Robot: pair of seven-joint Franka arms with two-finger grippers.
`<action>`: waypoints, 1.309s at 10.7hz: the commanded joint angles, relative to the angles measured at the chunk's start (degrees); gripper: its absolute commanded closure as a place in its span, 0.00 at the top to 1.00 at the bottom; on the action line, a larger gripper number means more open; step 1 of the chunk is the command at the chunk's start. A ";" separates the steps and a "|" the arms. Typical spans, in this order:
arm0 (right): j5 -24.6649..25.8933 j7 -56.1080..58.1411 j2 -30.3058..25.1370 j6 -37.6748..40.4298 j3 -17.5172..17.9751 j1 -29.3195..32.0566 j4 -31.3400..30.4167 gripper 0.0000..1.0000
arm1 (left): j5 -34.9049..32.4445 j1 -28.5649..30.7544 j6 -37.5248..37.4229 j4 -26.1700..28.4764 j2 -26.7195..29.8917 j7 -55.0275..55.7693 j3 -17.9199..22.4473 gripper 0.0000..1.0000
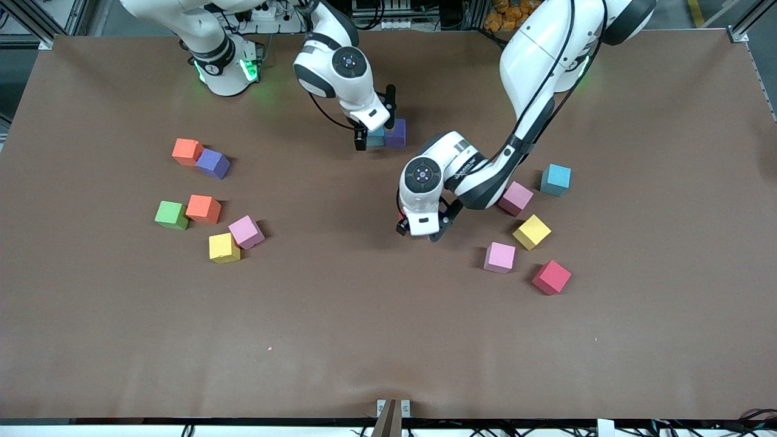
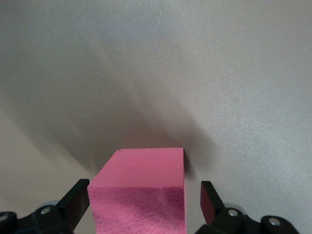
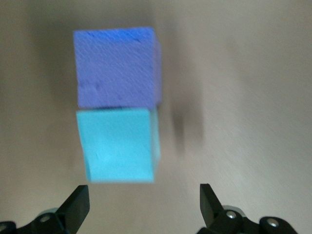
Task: Arrange 11 blocks into digit 3
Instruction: 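Release the cyan cube beside purple while the left gripper lifts red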
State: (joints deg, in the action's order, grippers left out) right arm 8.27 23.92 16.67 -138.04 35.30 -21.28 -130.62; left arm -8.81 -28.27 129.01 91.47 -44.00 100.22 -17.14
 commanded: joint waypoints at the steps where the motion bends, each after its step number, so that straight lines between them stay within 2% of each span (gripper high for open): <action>1: -0.01 -0.72 -6.46 6.62 0.30 4.99 -1.31 1.00 | -0.60 -0.21 0.98 0.55 0.49 1.73 0.18 0.49; 2: 0.08 -0.46 -8.65 8.82 0.21 9.11 -1.39 1.00 | -0.69 -0.03 0.98 0.64 0.49 2.43 0.18 0.28; 3: 0.51 0.85 -9.46 9.11 0.21 14.02 -1.66 1.00 | -0.60 0.14 0.81 0.72 1.02 3.05 0.18 0.11; 4: 0.78 1.99 -9.47 9.02 0.12 17.90 -1.40 1.00 | -0.69 0.14 0.55 0.72 1.72 5.05 0.18 0.00; 6: 0.96 6.36 -9.73 8.41 -0.84 25.47 -0.52 1.00 | -0.69 0.49 0.19 1.86 4.34 9.10 0.18 0.00; 10: 0.52 30.88 -6.14 0.17 -1.37 39.71 -0.52 1.00 | -0.60 1.11 0.10 7.39 9.97 13.23 0.09 0.00; 12: 0.08 32.95 -4.55 -1.43 -1.29 41.84 -0.69 1.00 | -0.60 1.11 0.19 9.07 11.65 18.41 -0.26 0.00; 13: -0.01 32.25 -3.33 -4.74 -1.37 42.80 -0.78 1.00 | -0.60 1.02 0.10 10.21 12.26 20.61 -0.43 0.00; 14: -0.10 28.06 -1.57 -6.00 -1.37 43.77 -0.61 1.00 | -0.34 1.11 0.19 11.70 13.40 23.07 -0.43 0.00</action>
State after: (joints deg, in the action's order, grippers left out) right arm 8.30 55.01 12.90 -141.74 32.98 20.58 -131.27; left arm -8.81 -27.45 129.13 99.16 -33.96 119.31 -17.33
